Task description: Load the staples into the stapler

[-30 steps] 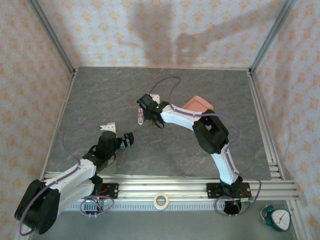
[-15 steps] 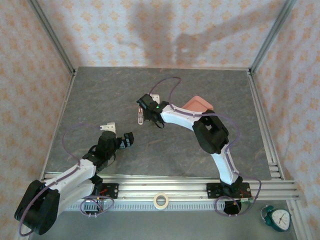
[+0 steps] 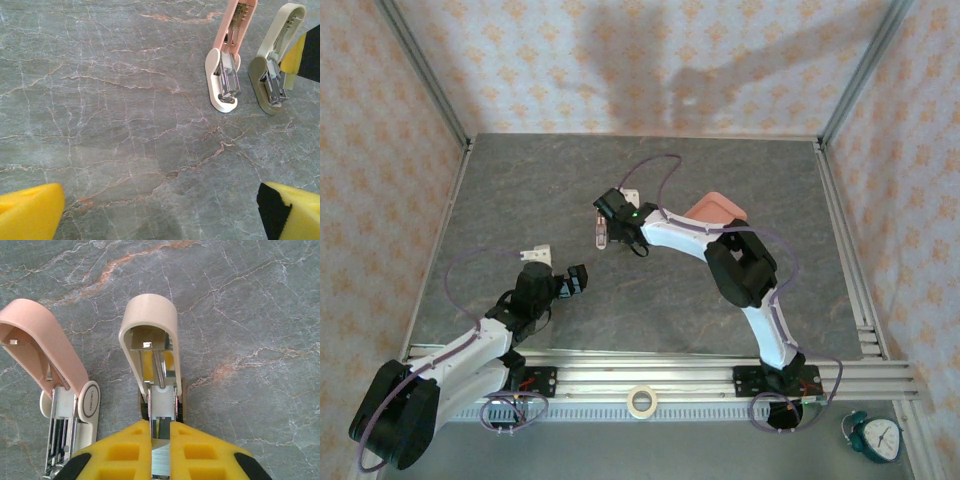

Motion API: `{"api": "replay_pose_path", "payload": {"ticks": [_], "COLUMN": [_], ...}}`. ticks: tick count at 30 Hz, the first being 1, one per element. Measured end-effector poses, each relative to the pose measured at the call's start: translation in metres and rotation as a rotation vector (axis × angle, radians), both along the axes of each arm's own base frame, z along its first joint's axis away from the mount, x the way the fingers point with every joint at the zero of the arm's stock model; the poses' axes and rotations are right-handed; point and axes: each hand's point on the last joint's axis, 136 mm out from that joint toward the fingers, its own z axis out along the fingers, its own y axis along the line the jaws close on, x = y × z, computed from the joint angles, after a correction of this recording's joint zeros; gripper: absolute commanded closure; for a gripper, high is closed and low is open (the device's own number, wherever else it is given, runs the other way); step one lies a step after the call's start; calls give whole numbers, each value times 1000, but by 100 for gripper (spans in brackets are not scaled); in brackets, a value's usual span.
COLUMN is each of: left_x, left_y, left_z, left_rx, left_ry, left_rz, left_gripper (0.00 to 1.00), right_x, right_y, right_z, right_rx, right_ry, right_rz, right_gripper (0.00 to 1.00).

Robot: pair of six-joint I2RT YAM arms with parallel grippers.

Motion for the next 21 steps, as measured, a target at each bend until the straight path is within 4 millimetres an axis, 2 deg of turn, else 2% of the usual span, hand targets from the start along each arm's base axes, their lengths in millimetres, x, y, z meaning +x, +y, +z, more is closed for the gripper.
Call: {"api": "replay_pose_path", "payload": {"ticks": [12,21], "left_x": [0,0], "left_y": [0,0], "left_z": [0,0], "left_rx": [0,6], "left_ry": [0,-1], "left_rz": [0,-4], "left_gripper": [0,0], "right_x": [-1,-1], "right_y": [-1,-1], "right_z": [-13,-14], "right_rx": [-18,-15], "right_ry": [18,20], "right_rz": [0,-1], "right_gripper": [87,87]}}
